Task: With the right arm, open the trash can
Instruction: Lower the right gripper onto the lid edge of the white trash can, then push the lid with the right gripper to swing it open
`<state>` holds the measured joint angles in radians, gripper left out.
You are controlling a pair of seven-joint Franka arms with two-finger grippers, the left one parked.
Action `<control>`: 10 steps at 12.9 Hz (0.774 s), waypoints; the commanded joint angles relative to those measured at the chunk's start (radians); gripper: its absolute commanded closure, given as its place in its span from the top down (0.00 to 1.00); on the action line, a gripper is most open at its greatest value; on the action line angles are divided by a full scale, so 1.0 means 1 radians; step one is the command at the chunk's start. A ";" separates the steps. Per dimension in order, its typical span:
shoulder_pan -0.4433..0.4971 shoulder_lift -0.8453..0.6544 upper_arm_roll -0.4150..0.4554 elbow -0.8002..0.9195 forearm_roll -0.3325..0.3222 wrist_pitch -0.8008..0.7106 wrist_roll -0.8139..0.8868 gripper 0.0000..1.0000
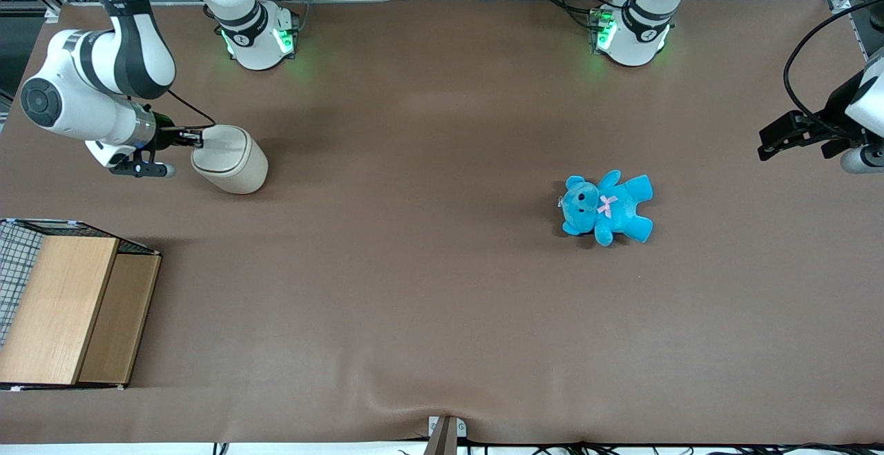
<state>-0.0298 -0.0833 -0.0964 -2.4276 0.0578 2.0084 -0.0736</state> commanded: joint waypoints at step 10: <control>0.011 -0.006 0.044 0.243 0.020 -0.281 0.057 0.00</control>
<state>-0.0236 -0.0850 -0.0673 -2.2382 0.0653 1.7842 -0.0545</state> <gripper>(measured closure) 0.991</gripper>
